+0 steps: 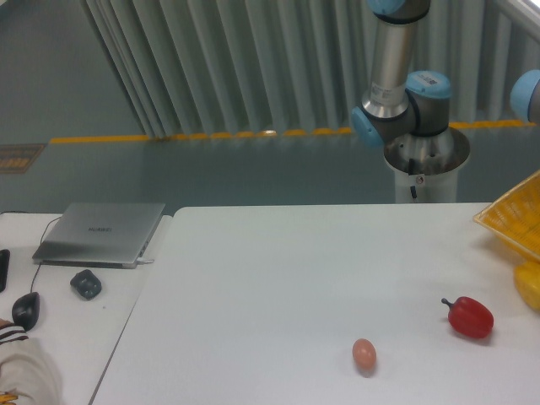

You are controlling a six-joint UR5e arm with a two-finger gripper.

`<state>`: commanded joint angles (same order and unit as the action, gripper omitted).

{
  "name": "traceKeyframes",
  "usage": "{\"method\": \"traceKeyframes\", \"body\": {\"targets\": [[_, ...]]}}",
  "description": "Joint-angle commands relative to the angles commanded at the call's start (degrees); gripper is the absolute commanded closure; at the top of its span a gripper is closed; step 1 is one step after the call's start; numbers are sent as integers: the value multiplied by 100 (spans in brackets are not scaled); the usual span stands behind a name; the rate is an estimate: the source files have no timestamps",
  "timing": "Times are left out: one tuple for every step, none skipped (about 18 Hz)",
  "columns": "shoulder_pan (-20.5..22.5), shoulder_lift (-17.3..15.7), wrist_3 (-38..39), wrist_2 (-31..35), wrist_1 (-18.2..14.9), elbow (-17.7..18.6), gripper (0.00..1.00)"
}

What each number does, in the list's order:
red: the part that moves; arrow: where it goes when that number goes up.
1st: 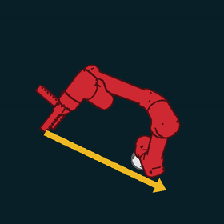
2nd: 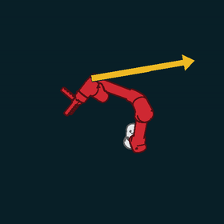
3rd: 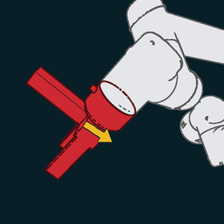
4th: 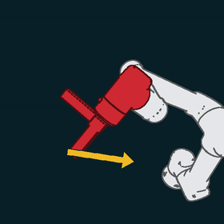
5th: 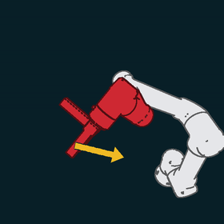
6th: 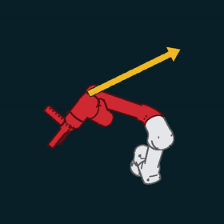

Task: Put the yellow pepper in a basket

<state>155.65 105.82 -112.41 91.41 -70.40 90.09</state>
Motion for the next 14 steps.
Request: {"method": "traceKeyframes", "body": {"targets": [[0, 0, 0, 0, 0, 0, 0], [0, 0, 0, 0, 0, 0, 0], [0, 0, 0, 9, 0, 0, 0], [0, 0, 0, 0, 0, 0, 0], [0, 0, 0, 0, 0, 0, 0], [0, 0, 0, 0, 0, 0, 0], [-9, 0, 26, 17, 0, 0, 0], [-17, 0, 52, 26, 0, 0, 0], [-35, 0, 79, 52, 0, 0, 0], [-44, 0, 149, 61, 9, 9, 0], [-44, -17, 358, 62, 18, 61, 0], [-44, -87, 674, 62, 44, 131, 0], [-61, -157, 946, 53, 61, 202, 0], [-122, -184, 1262, 61, 62, 220, 0]]}}
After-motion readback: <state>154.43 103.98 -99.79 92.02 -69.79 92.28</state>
